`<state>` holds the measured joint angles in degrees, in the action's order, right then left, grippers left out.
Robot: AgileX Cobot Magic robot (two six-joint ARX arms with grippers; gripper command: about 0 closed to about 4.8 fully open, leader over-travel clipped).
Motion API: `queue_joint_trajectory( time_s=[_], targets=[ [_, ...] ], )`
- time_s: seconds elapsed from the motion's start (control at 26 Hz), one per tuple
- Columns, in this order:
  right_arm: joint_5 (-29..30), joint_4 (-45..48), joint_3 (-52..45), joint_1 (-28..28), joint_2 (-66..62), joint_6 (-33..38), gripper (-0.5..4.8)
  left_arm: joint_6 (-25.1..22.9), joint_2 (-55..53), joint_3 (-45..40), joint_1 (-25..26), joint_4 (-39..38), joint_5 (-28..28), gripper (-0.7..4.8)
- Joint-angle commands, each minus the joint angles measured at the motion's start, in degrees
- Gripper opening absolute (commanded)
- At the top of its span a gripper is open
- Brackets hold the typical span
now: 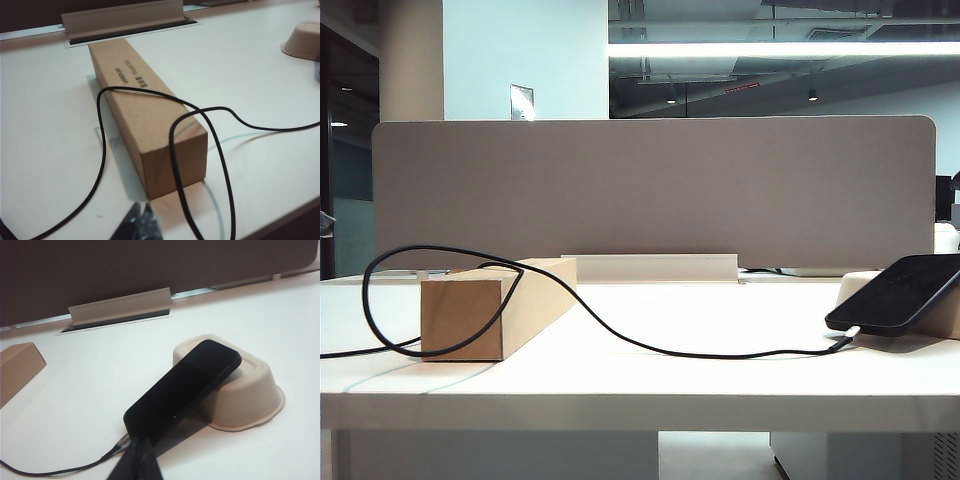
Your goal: Pick up the charging cable and the phone, plug the charging cable into the charging port on the phone, and finally place them back on the table.
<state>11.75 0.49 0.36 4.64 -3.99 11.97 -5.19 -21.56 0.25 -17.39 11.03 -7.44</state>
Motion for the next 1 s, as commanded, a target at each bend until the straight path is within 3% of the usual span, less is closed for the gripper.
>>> queue_joint_trajectory(
  time_s=[0.04, 0.31, 0.81, 0.88, 1.0],
  targets=[
    [-0.2, -1.7, -0.3, 0.0, 0.0, -0.2, -0.01, -0.4, 0.0, 0.2, 0.0, -2.0, -0.1, -0.06],
    [-0.2, -6.2, -0.3, 0.0, 0.0, -0.2, -0.01, -0.4, 0.0, 0.2, 0.0, -8.0, -0.1, -0.06],
    [-0.2, -6.3, -0.3, 0.0, 0.0, -0.2, -0.01, -0.4, 0.1, 0.2, 0.0, -8.2, 0.1, -0.06],
    [-0.2, -6.3, -0.3, 0.0, 0.0, -0.2, -0.01, -0.4, 2.2, 0.2, 1.4, -8.9, 0.6, -0.06],
    [-0.1, -6.3, -0.3, 0.0, 0.0, -0.2, -0.01, -0.3, 9.4, 0.2, 7.7, -9.4, 0.8, -0.05]
  ],
)
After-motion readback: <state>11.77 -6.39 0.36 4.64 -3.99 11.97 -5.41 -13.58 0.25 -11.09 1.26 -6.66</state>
